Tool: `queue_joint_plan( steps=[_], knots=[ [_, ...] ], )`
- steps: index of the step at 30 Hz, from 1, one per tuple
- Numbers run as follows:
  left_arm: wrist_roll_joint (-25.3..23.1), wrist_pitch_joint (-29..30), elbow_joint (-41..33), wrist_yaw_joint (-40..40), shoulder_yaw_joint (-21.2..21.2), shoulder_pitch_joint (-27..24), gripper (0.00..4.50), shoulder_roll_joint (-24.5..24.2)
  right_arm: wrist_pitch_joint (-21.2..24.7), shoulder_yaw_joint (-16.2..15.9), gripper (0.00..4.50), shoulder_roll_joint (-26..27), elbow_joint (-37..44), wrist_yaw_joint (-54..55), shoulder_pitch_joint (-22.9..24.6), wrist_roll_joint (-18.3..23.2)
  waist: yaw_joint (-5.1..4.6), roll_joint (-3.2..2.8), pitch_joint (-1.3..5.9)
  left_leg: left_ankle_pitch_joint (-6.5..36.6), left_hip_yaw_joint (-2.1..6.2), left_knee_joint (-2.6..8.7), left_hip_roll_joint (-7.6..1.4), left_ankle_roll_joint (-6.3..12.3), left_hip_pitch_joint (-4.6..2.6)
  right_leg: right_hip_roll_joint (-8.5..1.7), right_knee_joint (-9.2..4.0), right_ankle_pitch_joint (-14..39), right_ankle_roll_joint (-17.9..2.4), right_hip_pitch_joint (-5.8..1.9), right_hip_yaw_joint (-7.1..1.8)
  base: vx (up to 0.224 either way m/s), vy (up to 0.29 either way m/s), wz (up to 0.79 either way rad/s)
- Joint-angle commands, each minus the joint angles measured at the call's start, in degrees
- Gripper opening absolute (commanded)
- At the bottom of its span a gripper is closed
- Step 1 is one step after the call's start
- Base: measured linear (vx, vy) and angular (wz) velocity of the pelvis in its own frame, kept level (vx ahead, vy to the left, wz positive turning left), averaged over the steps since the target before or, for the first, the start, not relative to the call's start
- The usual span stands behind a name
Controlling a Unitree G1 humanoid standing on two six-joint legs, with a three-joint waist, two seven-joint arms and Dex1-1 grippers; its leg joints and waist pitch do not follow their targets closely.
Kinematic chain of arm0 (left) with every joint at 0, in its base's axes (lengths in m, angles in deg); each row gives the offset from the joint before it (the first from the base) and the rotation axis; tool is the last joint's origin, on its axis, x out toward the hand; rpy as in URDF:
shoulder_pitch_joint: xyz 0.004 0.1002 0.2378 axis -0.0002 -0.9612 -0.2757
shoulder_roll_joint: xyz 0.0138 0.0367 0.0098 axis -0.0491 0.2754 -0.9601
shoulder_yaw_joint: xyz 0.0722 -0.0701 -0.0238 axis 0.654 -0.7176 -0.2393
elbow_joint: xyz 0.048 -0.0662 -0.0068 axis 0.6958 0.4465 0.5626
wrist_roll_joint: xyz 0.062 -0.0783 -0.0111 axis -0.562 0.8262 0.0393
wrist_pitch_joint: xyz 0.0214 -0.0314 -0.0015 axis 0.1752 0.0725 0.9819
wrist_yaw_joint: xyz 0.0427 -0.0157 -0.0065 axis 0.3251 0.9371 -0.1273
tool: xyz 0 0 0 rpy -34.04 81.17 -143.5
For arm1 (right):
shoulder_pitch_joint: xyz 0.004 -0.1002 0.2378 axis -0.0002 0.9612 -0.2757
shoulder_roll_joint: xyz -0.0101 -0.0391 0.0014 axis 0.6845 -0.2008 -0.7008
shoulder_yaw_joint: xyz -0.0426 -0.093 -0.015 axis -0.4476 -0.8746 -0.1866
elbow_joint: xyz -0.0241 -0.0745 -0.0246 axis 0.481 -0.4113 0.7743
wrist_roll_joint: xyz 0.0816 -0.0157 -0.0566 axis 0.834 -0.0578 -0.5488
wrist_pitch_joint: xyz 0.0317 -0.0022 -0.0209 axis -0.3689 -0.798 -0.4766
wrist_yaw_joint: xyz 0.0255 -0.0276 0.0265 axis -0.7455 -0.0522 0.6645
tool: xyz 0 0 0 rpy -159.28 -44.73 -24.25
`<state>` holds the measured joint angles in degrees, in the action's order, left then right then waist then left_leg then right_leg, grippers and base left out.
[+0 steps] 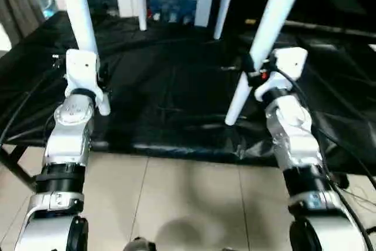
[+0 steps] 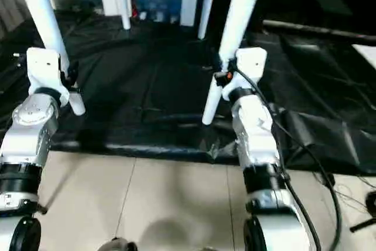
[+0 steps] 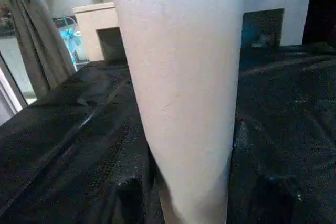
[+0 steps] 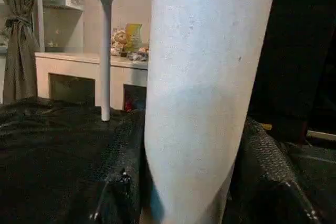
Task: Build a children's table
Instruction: Flip table
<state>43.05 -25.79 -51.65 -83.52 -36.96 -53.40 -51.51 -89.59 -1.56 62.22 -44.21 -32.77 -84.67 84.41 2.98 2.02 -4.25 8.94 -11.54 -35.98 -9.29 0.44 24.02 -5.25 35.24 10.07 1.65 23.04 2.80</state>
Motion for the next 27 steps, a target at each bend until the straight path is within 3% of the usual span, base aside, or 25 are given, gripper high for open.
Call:
queue_joint_plan(
  steps=[1, 9, 10, 11, 14, 15, 17, 18, 19, 20, 21, 22, 23, 24, 25, 26, 27],
  knots=[
    [-5.17, -0.76, 1.01, 2.23, 6.41, -0.01, 1.62, -0.87, -0.99, -0.89, 1.7, -1.05, -4.98, -0.51, -1.03, -2.38, -1.06, -2.17, 4.3, 40.78, 3.71, 6.44, -3.53, -10.3, -4.36, -2.68, -5.2, 25.47, -7.19, 0.6, -1.03, 0.0, 0.0, 0.0],
    [-5.01, -1.98, 2.67, 3.26, 7.04, 0.46, 1.62, -1.31, -4.06, -0.31, 1.7, -1.55, -11.55, 0.33, -4.73, -2.48, -1.3, -2.1, 4.01, 45.48, 3.52, 6.48, -3.43, -10.36, -5.03, -2.6, -6.01, 28.86, -7.0, 1.22, -0.29, 0.0, 0.0, 0.0],
    [-4.69, -1.91, 2.36, 3.58, 6.95, 0.4, 2.18, -1.29, -4.3, -0.3, 1.7, -1.56, -11.59, 0.81, -4.82, -2.64, -1.28, -2.27, 4.05, 46.1, 3.5, 6.61, -3.48, -10.52, -5.13, -2.52, -6.01, 28.97, -6.94, 1.18, -0.04, 0.0, 0.0, 0.0],
    [-3.95, -1.71, 1.8, 3.8, 6.48, 0.3, 2.32, -1.08, -4.84, -0.39, 2.26, -1.52, -11.12, 0.34, -4.64, -2.47, -1.28, -2.32, 4.07, 46.41, 3.46, 6.73, -3.51, -10.62, -5.16, -2.43, -6.0, 28.72, -6.94, 1.13, 0.11, 0.0, 0.0, 0.0],
    [-2.12, -2.03, 0.46, 4.33, 5.3, -0.13, 2.4, -0.86, -6.53, 0.29, 2.4, -1.28, -10.14, -0.65, -4.1, -1.04, -1.25, -2.26, 3.95, 47.92, 3.16, 7.93, -3.77, -11.02, -4.53, -1.99, -5.48, 27.83, -6.82, 0.47, 0.88, 0.0, 0.0, 0.0],
    [-1.42, -1.9, -0.04, 4.69, 5.0, -0.41, 2.72, -1.0, -7.03, 0.56, 2.59, -1.3, -9.59, -1.14, -3.89, -0.41, -1.16, -2.22, 3.84, 48.47, 2.63, 8.3, -3.77, -10.93, -4.42, -1.7, -5.2, 28.44, -7.14, 0.5, 1.18, 0.0, 0.0, 0.0],
    [-1.23, -1.77, -0.15, 4.94, 5.01, -0.48, 2.79, -1.08, -7.24, 0.6, 2.73, -1.31, -9.45, -1.29, -3.86, -0.25, -1.07, -2.2, 3.83, 47.93, 1.91, 8.37, -3.52, -10.64, -4.61, -1.69, -5.33, 29.62, -7.3, 0.63, 1.38, 0.0, 0.0, 0.0],
    [-0.57, -2.02, -0.76, 5.12, 4.57, -0.79, 2.89, -1.17, -7.34, 0.6, 2.86, -1.36, -8.54, -2.33, -3.42, 0.42, -1.04, -1.8, 3.97, 46.42, 1.7, 7.95, -3.34, -10.06, -4.85, -2.08, -5.74, 30.81, -7.14, 0.65, 1.26, 0.0, 0.0, 0.0],
    [-0.57, -2.02, -0.76, 5.12, 4.57, -0.79, 3.02, -1.17, -7.34, 0.6, 2.92, -1.36, -8.54, -2.33, -3.42, 0.42, -0.99, -1.67, 3.95, 44.48, 1.96, 6.65, -3.05, -9.41, -5.68, -3.11, -7.08, 33.22, -6.63, 1.23, 0.99, 0.0, 0.0, 0.0],
    [-0.46, -2.19, -0.87, 5.09, 4.43, -0.85, 3.02, -1.21, -7.34, 0.56, 2.92, -1.39, -8.33, -2.55, -3.3, 0.6, -1.0, -1.61, 3.86, 43.51, 2.29, 5.99, -2.96, -8.91, -5.93, -3.68, -7.82, 34.71, -6.18, 1.36, 0.93, 0.0, 0.0, 0.0],
    [-0.41, -2.51, -0.95, 4.82, 4.08, -0.96, 3.14, -1.17, -7.4, 0.69, 3.05, -1.37, -8.17, -2.69, -3.15, 0.85, -1.09, -1.64, 3.67, 41.98, 2.88, 5.27, -3.02, -8.1, -6.06, -4.31, -8.77, 36.96, -5.26, 1.03, 1.41, 0.0, 0.0, 0.0],
    [-0.41, -2.51, -0.95, 4.82, 4.08, -0.96, 3.2, -1.17, -7.4, 0.69, 3.16, -1.37, -8.17, -2.69, -3.15, 0.85, -1.11, -2.0, 3.53, 42.31, 3.12, 5.7, -3.29, -8.15, -5.82, -4.03, -8.7, 36.79, -4.97, 0.59, 1.93, 0.0, 0.0, 0.0],
    [-0.43, -2.63, -1.0, 4.73, 3.85, -1.05, 3.25, -1.22, -7.49, 0.83, 3.25, -1.36, -8.2, -2.74, -3.14, 0.95, -1.08, -3.2, 3.25, 46.33, 2.89, 9.41, -4.43, -9.48, -3.61, -1.71, -5.74, 31.41, -5.48, -1.64, 3.62, -0.06, -0.003, -0.11],
    [-0.62, -2.76, -1.04, 4.44, 3.72, -1.11, 3.49, -1.32, -7.6, 0.95, 3.36, -1.38, -8.38, -2.76, -3.22, 1.0, 1.68, -4.07, 3.28, 52.27, -0.23, 15.59, -5.47, -12.08, 2.93, 1.24, 7.41, 15.68, -7.35, -6.38, 4.87, -0.06, -0.003, -0.11],
    [-0.71, -2.71, -0.93, 4.36, 3.68, -1.13, 3.49, -1.43, -7.61, 1.1, 3.36, -1.42, -8.68, -2.67, -3.34, 1.05, 3.45, -3.36, 3.5, 51.33, -2.64, 15.83, -4.37, -12.05, 3.42, 2.13, 7.95, 12.13, -6.64, -5.67, 5.24, -0.08, -0.035, 0.03],
    [-0.76, -2.71, -0.83, 4.32, 3.64, -1.14, 3.58, -1.5, -7.62, 1.17, 3.45, -1.42, -8.88, -2.58, -3.42, 1.06, 2.49, 0.38, 5.3, 37.88, -3.28, 12.19, -3.77, -11.09, -1.25, -0.83, 5.54, 25.9, -4.92, -3.29, 0.04, 0.025, -0.143, 0.09],
    [-0.97, -3.05, -0.78, 3.88, 3.45, -1.23, 3.7, -1.58, -7.79, 1.3, 3.64, -1.5, -9.3, -2.35, -3.6, 0.99, 2.35, 2.4, 4.71, 19.0, 1.45, -5.45, -1.71, -5.73, -6.72, -10.6, -8.69, 53.3, -3.0, 5.44, -4.68, 0.025, -0.143, 0.09]
  ],
)
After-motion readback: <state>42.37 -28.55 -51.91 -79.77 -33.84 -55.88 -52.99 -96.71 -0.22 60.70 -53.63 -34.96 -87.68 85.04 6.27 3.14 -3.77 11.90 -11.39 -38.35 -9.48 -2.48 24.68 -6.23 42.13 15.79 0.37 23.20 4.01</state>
